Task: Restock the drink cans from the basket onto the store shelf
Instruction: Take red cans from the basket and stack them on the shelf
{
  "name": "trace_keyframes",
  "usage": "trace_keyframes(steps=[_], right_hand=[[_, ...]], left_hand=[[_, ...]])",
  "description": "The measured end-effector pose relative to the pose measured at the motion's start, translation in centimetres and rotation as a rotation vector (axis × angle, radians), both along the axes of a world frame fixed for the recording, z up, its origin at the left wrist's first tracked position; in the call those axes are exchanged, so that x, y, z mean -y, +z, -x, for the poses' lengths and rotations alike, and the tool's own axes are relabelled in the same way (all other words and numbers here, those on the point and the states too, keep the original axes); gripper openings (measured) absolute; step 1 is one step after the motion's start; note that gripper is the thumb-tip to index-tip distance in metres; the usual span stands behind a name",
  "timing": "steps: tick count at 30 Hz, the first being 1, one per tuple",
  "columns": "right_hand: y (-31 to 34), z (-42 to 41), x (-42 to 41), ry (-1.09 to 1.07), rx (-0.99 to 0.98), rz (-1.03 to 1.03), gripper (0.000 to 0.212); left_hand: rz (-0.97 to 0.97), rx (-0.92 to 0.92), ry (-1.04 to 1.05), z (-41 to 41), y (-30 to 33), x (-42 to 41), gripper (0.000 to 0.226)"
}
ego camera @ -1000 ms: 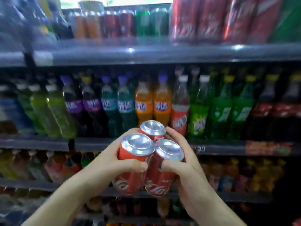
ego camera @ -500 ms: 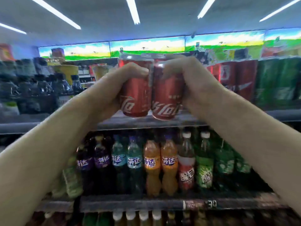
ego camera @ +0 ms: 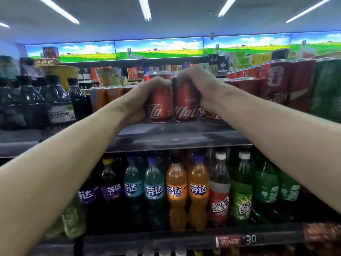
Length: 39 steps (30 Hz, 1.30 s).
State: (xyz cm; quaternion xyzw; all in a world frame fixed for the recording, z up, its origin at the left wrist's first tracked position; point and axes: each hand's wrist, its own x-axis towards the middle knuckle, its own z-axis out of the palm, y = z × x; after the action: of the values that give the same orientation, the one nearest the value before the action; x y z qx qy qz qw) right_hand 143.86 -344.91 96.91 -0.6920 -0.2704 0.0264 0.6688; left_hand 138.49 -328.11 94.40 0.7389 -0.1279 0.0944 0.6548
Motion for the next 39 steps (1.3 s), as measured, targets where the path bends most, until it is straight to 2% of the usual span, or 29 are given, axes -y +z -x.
trace_keyframes(steps=[6, 9, 13, 16, 17, 21, 23, 25, 28, 30, 32, 34, 39], right_hand=[[-1.3, -1.0, -1.0, -0.046, -0.027, -0.002, 0.023], [-1.3, -0.7, -1.1, -0.105, 0.007, 0.054, 0.042], [-1.6, 0.6, -0.7, -0.176, 0.143, 0.116, 0.03], [-1.3, 1.2, 0.1, -0.235, 0.25, 0.234, 0.068], [-1.0, 1.4, 0.4, -0.251, 0.298, 0.273, 0.072], [1.4, 2.1, 2.1, -0.267, 0.381, 0.261, 0.058], [3.3, 2.2, 3.4, -0.285, 0.406, 0.19, 0.055], [5.4, 1.8, 4.7, -0.307, 0.43, 0.148, 0.058], [8.3, 1.0, 6.8, -0.342, 0.487, 0.095, 0.049], [10.1, 0.3, 7.9, -0.403, 0.485, 0.045, 0.053], [11.6, -0.4, 8.9, -0.455, 0.476, 0.013, 0.061], [12.8, -1.7, 9.7, -0.514, 0.491, 0.035, 0.068], [13.1, -3.4, 11.2, -0.638, 0.564, 0.323, 0.053]], left_hand=[[-0.067, -0.064, -0.003, -1.0, -0.5, -1.9, 0.053], [-0.098, -0.067, -0.009, -1.2, -0.5, -2.2, 0.053], [-0.085, -0.007, 0.02, -1.5, -0.6, -2.3, 0.061], [-0.074, 0.032, 0.037, -1.7, -0.6, -2.5, 0.079], [-0.061, 0.045, 0.06, -1.8, -0.6, -2.5, 0.084], [-0.097, 0.068, 0.175, -1.6, 0.1, -2.1, 0.099], [-0.217, 0.16, 0.253, -1.2, 0.9, -1.7, 0.098], [-0.424, 0.365, 0.373, -0.8, 2.2, -0.9, 0.087], [-0.727, 0.704, 0.516, -0.6, 4.6, 1.7, 0.069], [-0.922, 0.842, 0.549, -0.5, 6.1, 4.5, 0.06], [-1.084, 0.807, 0.527, -0.8, 7.1, 7.5, 0.057], [-1.184, 0.686, 0.514, -1.2, 7.8, 9.8, 0.057], [-1.27, 0.478, 0.421, -2.5, 7.4, 12.2, 0.052]])
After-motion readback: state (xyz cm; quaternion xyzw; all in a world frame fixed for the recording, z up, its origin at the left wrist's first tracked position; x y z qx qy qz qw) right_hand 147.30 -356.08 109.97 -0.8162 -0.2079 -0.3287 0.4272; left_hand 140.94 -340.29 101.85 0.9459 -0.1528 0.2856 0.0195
